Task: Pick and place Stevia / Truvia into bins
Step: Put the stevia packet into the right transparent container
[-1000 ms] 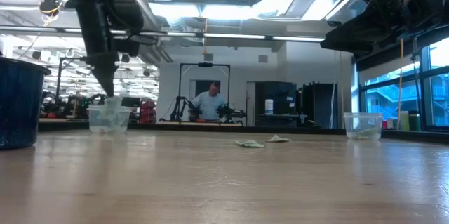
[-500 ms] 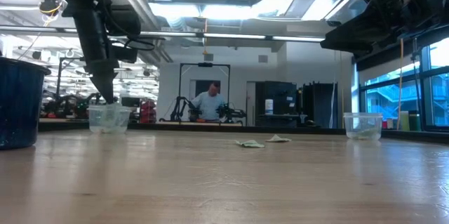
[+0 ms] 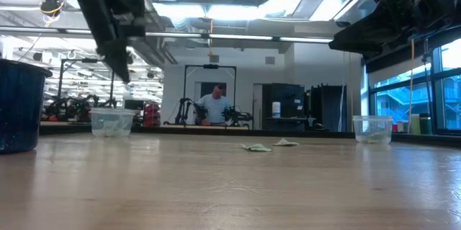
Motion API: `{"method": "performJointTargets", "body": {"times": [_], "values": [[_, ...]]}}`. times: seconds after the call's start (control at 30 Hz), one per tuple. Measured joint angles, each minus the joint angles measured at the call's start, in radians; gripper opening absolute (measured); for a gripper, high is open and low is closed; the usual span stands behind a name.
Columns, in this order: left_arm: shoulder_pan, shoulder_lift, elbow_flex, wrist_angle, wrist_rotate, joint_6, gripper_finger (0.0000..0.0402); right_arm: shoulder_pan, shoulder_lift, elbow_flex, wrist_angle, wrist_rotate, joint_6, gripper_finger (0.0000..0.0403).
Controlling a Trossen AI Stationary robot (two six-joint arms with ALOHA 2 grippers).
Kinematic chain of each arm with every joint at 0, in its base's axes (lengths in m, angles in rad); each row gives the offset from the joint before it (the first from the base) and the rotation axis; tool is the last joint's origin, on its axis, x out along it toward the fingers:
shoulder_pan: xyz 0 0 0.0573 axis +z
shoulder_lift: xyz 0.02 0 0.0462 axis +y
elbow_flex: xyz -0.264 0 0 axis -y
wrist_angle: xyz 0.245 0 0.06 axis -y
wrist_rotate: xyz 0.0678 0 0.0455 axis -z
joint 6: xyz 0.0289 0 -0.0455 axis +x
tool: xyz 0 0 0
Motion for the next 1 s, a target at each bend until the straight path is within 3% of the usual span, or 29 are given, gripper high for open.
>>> {"method": "performJointTargets", "body": {"times": [0.13,0.33,0.43,0.57,0.7,0.83,1.0], "values": [[-0.006,-0.067,0.035,0.021,0.081,-0.004,0.0115,0.0,0.0,0.0,0.002,0.0,-0.006,0.0139],[-0.052,-0.156,0.032,0.137,0.434,0.01,0.0114,0.0,0.0,0.0,0.005,0.0,-0.008,0.0139],[-0.07,-0.199,-0.017,0.27,0.55,-0.001,0.0112,-0.005,0.0,0.004,0.036,0.016,0.027,0.0139],[-0.076,-0.267,-0.137,0.442,0.611,-0.046,0.0112,-0.02,0.009,0.068,-0.04,0.019,0.005,0.0139],[-0.077,-0.338,-0.295,0.631,0.669,-0.104,0.0112,-0.057,0.061,0.214,-0.275,0.018,0.041,0.0139],[-0.077,-0.399,-0.453,0.853,0.714,-0.202,0.0112,-0.127,0.168,0.379,-0.531,0.016,0.2,0.0139],[-0.095,-0.446,-0.588,1.202,0.735,-0.346,0.0111,-0.228,0.333,0.536,-0.707,-0.03,0.45,0.0139]]}}
